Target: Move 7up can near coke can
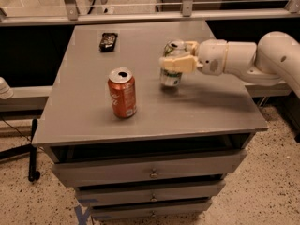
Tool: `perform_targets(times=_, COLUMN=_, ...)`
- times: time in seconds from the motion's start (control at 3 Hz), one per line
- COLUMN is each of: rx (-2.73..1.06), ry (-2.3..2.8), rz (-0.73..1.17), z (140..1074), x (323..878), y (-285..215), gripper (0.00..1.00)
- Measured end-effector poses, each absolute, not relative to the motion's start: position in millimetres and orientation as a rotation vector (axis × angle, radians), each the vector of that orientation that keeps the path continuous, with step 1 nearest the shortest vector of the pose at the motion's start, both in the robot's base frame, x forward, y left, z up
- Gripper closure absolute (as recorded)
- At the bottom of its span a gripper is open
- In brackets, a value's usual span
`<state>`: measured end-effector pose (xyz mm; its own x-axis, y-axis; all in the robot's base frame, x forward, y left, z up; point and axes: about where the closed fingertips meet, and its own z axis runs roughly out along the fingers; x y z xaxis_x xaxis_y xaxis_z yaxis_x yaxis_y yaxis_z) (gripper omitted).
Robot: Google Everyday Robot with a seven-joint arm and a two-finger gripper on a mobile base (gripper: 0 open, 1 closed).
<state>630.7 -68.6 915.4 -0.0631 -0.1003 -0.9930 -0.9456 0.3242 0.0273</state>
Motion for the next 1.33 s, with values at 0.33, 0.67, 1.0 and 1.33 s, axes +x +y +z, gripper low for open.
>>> perform_targets(times=0.33, rx=-1.121, ry=1.372, rz=1.018, z=913, x=576, y=-48, gripper=1.00)
perform_targets(times=0.67, rx=-1.198, ry=1.289, rz=1.062, z=914, x=539, y=-32, gripper=1.00)
perform_targets(times=1.0, rx=-1.270, ry=1.241, rz=1.058, z=917, x=515, y=-17, gripper=0.82)
perform_targets(times=1.33, rx=-1.323, ry=1.238, rz=1.005, z=915, x=505, y=-4, gripper=0.59)
